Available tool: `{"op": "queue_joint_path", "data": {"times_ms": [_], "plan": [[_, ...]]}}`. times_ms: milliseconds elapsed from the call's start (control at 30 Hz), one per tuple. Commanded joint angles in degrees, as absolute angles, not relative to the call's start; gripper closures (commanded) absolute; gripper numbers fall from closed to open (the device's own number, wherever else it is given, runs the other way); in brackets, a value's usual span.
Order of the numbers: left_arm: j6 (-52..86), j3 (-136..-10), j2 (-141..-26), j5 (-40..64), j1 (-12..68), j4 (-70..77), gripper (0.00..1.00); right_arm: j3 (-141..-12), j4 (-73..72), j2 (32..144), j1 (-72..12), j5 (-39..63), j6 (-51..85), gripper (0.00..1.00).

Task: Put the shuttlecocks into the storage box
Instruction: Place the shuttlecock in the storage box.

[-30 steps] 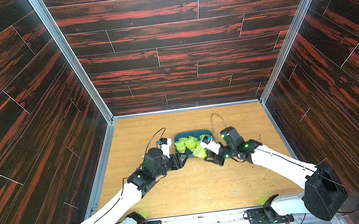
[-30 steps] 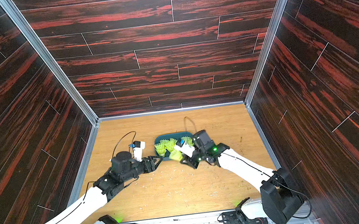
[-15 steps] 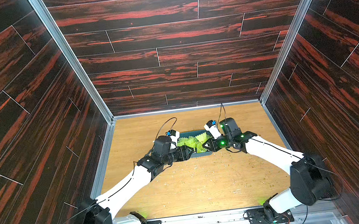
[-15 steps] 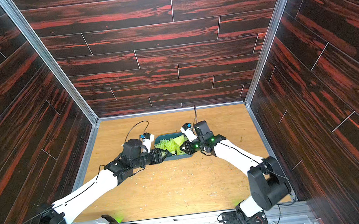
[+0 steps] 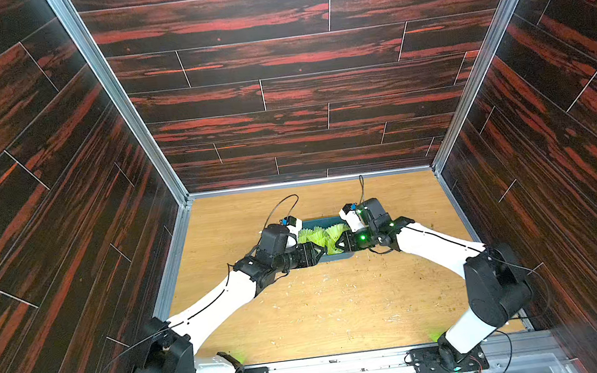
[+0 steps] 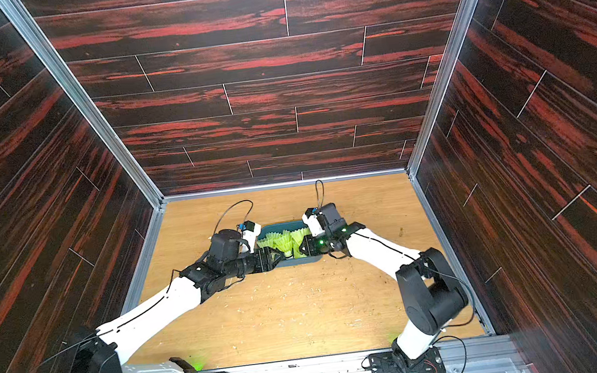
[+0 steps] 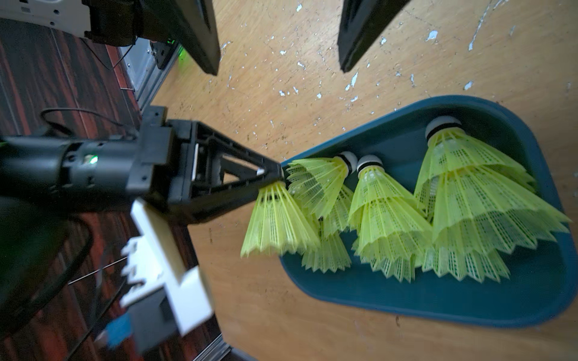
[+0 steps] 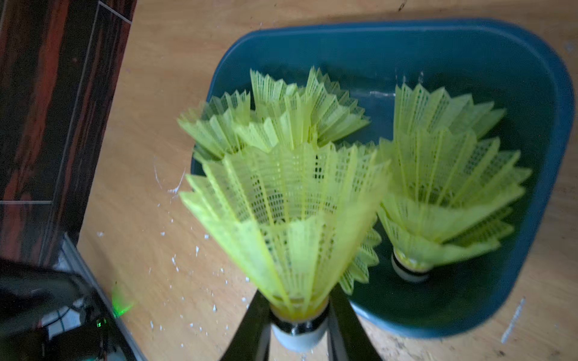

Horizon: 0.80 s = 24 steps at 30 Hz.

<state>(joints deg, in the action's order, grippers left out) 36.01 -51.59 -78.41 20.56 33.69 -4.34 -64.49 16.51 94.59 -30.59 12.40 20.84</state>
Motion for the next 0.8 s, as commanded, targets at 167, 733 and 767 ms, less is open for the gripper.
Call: {"op": "queue_joint_path", "data": {"times_ms": [167,733,767], "plan": [[36.97,-54.98,-80.48,21.63,32.66,-5.59,0.36,-68.76,18.84,98.49,-32.07,9.58,22.66,0.74],[36.89,-54.16,-79.45,22.25,31.68,-5.45,0.36,-74.04,23.71,103.0,-34.98,5.95,22.25,0.53],[37.0,-54.08,-79.32,22.34,31.71,-5.45,0.36,-74.1,23.81,102.97,-35.04,5.9,22.17,0.52]]}}
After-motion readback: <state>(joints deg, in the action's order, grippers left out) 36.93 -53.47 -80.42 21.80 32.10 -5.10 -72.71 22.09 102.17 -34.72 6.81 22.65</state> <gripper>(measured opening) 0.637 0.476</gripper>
